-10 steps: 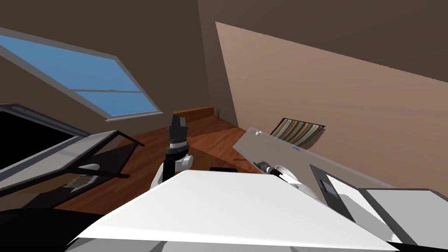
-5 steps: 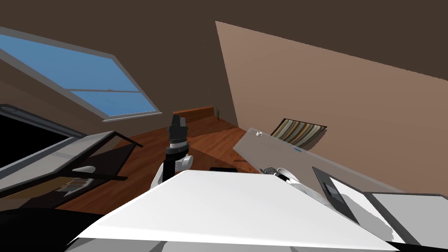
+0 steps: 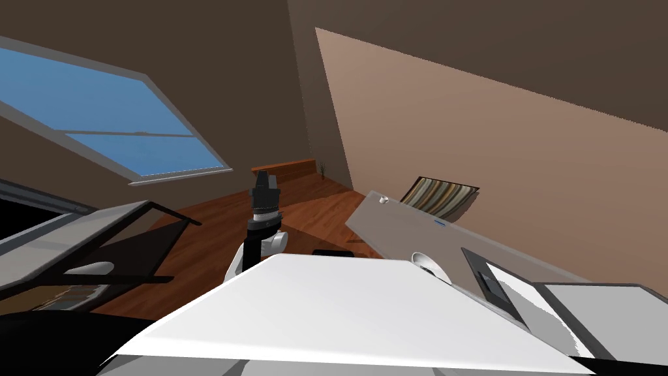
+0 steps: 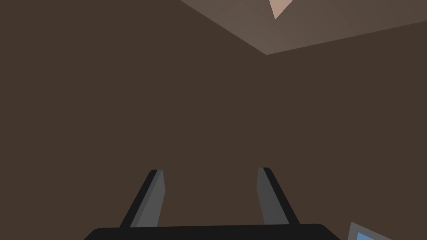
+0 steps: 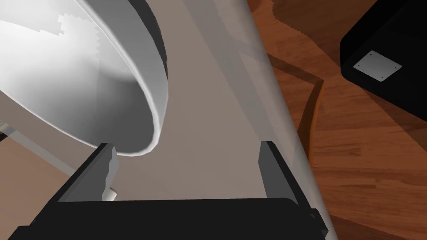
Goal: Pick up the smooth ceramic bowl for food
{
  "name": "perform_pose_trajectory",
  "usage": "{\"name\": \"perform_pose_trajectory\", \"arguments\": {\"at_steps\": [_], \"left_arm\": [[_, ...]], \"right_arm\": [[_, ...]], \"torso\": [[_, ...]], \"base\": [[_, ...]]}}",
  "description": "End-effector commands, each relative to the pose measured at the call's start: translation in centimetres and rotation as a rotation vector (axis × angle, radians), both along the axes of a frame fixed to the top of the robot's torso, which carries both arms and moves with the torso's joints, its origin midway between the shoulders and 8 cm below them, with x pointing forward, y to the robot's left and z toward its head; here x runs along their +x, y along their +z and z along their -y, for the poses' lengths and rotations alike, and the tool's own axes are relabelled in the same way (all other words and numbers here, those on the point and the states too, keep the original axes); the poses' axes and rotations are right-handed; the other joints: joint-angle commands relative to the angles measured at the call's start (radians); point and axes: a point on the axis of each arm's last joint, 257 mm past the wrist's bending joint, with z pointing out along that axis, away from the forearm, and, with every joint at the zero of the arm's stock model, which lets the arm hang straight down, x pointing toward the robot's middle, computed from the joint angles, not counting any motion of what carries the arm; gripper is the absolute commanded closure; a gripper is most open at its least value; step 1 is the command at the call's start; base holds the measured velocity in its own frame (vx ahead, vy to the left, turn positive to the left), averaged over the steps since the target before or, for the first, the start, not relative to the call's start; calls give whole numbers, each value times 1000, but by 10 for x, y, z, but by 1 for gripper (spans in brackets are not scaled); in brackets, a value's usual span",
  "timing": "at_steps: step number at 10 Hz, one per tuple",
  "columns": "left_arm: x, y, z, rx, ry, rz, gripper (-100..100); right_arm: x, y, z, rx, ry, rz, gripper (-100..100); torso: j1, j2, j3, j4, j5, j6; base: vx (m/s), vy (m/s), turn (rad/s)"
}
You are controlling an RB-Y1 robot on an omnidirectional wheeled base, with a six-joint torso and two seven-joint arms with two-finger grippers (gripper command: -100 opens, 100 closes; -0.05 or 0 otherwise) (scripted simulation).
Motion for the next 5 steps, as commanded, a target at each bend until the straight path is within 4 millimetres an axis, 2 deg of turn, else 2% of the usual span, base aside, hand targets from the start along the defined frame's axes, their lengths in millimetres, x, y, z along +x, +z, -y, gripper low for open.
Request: {"name": "perform_pose_trajectory", "arguments": {"at_steps": [1, 2, 3, 4, 5], "left_arm": [[0, 0, 0, 0, 0, 0, 0], [0, 0, 0, 0, 0, 0, 0], [0, 0, 0, 0, 0, 0, 0], [0, 0, 0, 0, 0, 0, 0], [0, 0, 0, 0, 0, 0, 0]], "right_arm": [[-10, 3, 12, -27, -2, -31, -100], [-29, 0, 20, -45, -7, -67, -100], [-40, -5, 16, -40, -9, -85, -100], [-31, -2, 15, -38, -7, -71, -100], [-33, -2, 15, -39, -8, -74, 0]], "torso": [[0, 0, 0, 0, 0, 0], [1, 0, 0, 0, 0, -1], [0, 0, 0, 0, 0, -1], [-1, 0, 0, 0, 0, -1], [1, 2, 1, 1, 0, -1]], "base": [[59, -32, -49], [61, -48, -46], [66, -67, -67], [28, -29, -8], [5, -5, 4]]}}
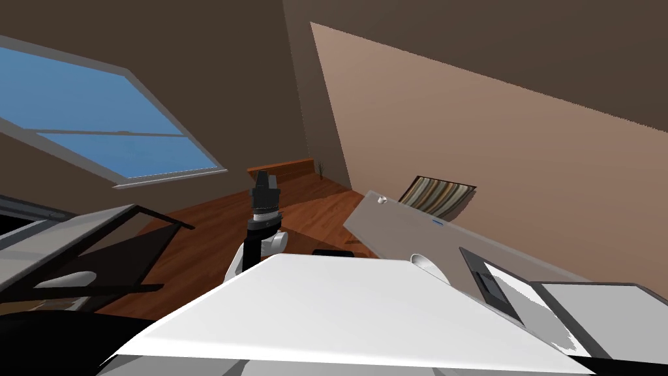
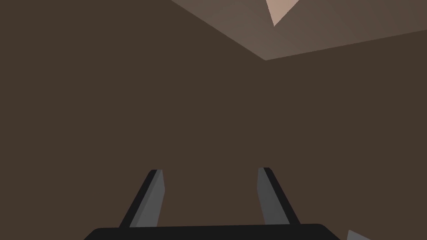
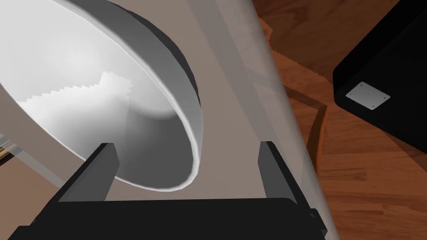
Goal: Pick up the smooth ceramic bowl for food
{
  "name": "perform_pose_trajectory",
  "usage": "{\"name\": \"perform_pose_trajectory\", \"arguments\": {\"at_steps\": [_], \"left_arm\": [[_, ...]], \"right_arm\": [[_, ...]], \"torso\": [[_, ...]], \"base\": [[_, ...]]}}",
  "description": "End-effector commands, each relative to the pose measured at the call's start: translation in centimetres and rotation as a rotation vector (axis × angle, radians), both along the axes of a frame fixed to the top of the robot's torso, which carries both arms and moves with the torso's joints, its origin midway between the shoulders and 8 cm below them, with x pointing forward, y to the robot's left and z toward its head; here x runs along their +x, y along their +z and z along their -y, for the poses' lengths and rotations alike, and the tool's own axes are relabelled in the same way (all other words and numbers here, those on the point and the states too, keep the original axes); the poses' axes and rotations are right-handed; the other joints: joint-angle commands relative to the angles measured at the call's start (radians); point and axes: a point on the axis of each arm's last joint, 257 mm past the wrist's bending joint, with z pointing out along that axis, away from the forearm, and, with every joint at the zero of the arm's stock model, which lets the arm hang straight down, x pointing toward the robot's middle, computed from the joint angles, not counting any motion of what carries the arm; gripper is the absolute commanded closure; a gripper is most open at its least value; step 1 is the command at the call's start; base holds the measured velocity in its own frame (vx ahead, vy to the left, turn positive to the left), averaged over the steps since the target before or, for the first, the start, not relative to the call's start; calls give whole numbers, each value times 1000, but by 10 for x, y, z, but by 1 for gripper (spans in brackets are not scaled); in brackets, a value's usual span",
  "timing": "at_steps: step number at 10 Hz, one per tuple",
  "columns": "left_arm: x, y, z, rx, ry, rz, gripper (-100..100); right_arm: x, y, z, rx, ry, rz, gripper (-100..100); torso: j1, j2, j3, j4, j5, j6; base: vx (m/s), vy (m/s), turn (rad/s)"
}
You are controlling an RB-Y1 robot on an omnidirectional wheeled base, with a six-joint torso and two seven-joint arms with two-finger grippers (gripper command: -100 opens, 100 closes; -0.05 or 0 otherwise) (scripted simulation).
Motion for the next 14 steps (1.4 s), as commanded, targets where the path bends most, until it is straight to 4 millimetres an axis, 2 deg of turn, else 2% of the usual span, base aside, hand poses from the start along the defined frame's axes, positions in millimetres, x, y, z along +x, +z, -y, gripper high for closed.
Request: {"name": "perform_pose_trajectory", "arguments": {"at_steps": [1, 3, 6, 7, 8, 9, 12, 13, 14], "left_arm": [[0, 0, 0, 0, 0, 0, 0], [0, 0, 0, 0, 0, 0, 0], [0, 0, 0, 0, 0, 0, 0], [0, 0, 0, 0, 0, 0, 0], [0, 0, 0, 0, 0, 0, 0], [0, 0, 0, 0, 0, 0, 0], [0, 0, 0, 0, 0, 0, 0], [0, 0, 0, 0, 0, 0, 0], [0, 0, 0, 0, 0, 0, 0]], "right_arm": [[-5, -3, 7, 6, -47, 9, -100], [-11, -7, 12, 15, -93, 17, -100], [-29, -8, 31, -4, -156, 8, -100], [-32, -13, 29, 17, -197, 22, -100], [-41, -11, 39, -5, -209, 9, -100], [-46, -15, 38, 13, -253, 20, -100], [-68, -15, 53, -4, -318, 8, -100], [-72, -20, 49, 19, -360, 20, -100], [-81, -18, 57, 1, -370, 9, -100]], "torso": [[0, 0, 0, 0, 0, 0], [1, 6, 3, 1, 0, 0], [0, 9, 5, 2, 0, -1], [0, 8, 5, 2, 0, 1], [1, 8, 5, 2, 0, -1], [1, 8, 5, 2, 0, 1], [0, 8, 5, 2, 0, 0], [0, 7, 4, 2, 0, 1], [1, 7, 4, 2, 0, -1]], "base": [[-76, -5, 337], [-98, -11, 333], [-108, -6, 244], [-111, 9, 289], [-99, 14, 200], [-107, 14, 311], [-97, 10, 245], [-105, 39, 415], [-86, 25, 186]]}}
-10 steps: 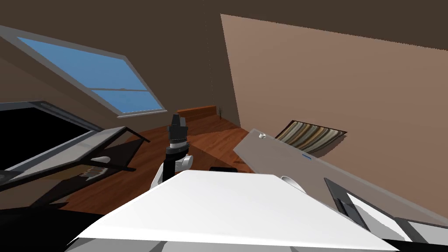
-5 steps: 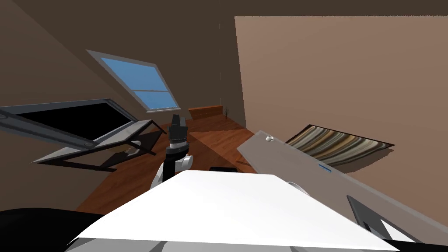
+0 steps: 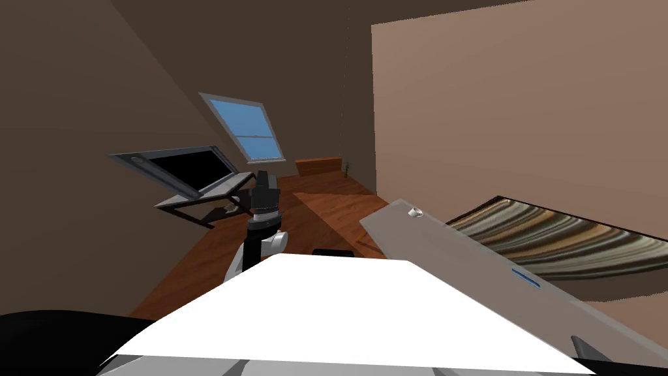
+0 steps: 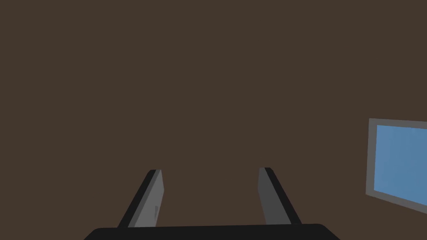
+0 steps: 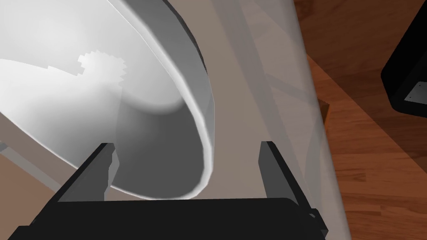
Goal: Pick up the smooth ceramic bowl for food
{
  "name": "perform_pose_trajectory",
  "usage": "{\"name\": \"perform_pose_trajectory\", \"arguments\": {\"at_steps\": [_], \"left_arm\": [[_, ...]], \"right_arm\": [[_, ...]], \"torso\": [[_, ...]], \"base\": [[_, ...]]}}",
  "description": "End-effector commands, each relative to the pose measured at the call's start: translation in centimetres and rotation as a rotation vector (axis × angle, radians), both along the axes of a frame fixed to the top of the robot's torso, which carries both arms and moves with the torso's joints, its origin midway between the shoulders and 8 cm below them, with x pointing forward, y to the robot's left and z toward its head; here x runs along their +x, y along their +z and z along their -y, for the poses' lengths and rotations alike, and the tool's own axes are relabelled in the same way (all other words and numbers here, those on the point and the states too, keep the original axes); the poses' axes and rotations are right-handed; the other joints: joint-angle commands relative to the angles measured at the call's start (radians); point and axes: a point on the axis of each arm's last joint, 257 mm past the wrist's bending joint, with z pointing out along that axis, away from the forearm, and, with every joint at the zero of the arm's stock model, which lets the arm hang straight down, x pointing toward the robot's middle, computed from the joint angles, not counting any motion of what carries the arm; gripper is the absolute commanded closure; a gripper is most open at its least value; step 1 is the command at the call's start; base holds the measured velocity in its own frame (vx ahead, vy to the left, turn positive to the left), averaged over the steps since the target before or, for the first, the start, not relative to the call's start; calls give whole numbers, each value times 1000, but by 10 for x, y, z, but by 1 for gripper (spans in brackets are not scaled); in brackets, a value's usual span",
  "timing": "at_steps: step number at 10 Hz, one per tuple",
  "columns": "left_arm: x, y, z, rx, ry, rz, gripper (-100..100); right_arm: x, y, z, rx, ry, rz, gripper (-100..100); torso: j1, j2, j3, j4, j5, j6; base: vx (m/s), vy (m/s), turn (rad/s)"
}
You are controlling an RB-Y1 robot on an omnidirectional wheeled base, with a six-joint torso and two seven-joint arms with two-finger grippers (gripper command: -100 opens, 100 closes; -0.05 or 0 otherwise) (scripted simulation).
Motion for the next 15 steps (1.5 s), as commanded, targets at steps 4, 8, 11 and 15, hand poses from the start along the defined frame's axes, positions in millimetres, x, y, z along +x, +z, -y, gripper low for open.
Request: {"name": "perform_pose_trajectory", "arguments": {"at_steps": [4, 8, 11, 15], "left_arm": [[0, 0, 0, 0, 0, 0, 0], [0, 0, 0, 0, 0, 0, 0], [0, 0, 0, 0, 0, 0, 0], [0, 0, 0, 0, 0, 0, 0]], "right_arm": [[-40, -2, 13, -3, -125, -14, -100], [-54, -5, 12, 5, -179, -14, -100], [-52, -6, 10, 9, -177, -11, 100], [-52, -6, 10, 7, -179, -10, 100]], "torso": [[1, 1, 1, 0, 0, -2], [-3, -2, -1, 0, -1, 1], [-3, -6, -3, -1, -1, 0], [-3, -6, -3, -1, -2, 0]], "base": [[-99, 34, 274], [-56, 18, 113], [6, 0, -2], [0, 0, 0]]}}
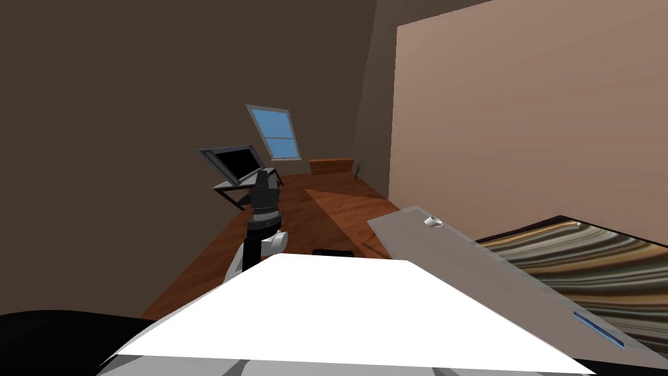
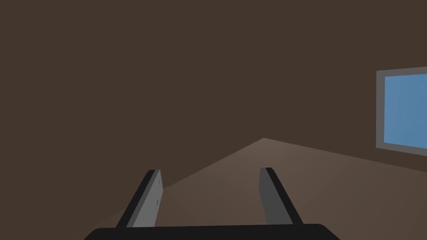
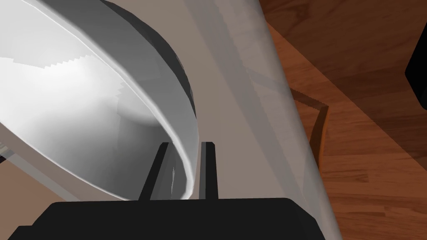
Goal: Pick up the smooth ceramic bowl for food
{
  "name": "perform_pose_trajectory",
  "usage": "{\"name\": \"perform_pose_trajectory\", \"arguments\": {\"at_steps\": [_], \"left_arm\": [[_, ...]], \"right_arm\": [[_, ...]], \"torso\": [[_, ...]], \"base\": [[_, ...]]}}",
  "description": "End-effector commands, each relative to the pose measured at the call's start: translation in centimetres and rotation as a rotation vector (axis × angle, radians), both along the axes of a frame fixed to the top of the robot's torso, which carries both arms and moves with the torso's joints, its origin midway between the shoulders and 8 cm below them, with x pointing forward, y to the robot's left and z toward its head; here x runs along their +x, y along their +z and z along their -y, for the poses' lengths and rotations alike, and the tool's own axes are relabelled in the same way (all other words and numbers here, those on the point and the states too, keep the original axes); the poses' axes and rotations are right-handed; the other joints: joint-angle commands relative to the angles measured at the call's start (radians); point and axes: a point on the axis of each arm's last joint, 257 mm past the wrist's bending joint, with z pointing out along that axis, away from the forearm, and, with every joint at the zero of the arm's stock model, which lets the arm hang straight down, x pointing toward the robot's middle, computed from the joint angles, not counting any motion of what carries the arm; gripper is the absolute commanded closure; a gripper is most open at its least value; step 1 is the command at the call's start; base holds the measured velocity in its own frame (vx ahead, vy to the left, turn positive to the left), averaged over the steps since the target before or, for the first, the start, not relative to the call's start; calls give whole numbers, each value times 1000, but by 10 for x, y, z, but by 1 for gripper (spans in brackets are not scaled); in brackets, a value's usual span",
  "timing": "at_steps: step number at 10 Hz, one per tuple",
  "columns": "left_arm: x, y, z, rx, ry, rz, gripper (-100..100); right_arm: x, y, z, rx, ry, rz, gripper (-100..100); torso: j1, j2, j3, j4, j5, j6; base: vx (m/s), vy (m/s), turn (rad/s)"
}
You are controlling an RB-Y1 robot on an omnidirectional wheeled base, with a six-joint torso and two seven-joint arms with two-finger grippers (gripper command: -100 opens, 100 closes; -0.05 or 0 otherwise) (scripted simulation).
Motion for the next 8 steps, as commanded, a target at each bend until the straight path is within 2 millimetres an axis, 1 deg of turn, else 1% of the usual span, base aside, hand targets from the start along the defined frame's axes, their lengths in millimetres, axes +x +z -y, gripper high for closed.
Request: {"name": "perform_pose_trajectory", "arguments": {"at_steps": [1, 2, 3, 4, 5, 6, 7, 8], "left_arm": [[0, 0, 0, 0, 0, 0, 0], [0, 0, 0, 0, 0, 0, 0], [0, 0, 0, 0, 0, 0, 0], [0, 0, 0, 0, 0, 0, 0], [0, 0, 0, 0, 0, 0, 0], [0, 0, 0, 0, 0, 0, 0], [0, 0, 0, 0, 0, 0, 0], [0, 0, 0, 0, 0, 0, 0]], "right_arm": [[0, 0, 0, 0, 0, 0, 0], [12, 4, 2, -9, 54, -5, 100], [18, 9, 8, -27, 88, -15, 100], [28, 5, -1, -12, 110, -2, 100], [28, 5, -1, -12, 110, -2, 100], [32, 11, 6, -34, 151, -21, 100], [43, 8, -4, -16, 164, -2, 100], [44, 7, -5, -14, 166, 0, 100]], "torso": [[0, 0, 0, 0, 0, 0], [0, 0, 0, 0, 0, 0], [-2, -3, -2, -1, 0, 2], [-3, -7, -4, -2, 1, 2], [-2, -8, -5, -2, 0, 0], [-1, -5, -3, -1, 0, -2], [-1, -5, -3, -2, 1, 1], [0, -5, -3, -1, 1, -1]], "base": [[0, 0, 0], [67, -34, -326], [157, -54, -456], [139, -45, -310], [56, -19, -41], [79, -28, -279], [74, -19, -231], [26, -6, -15]]}}
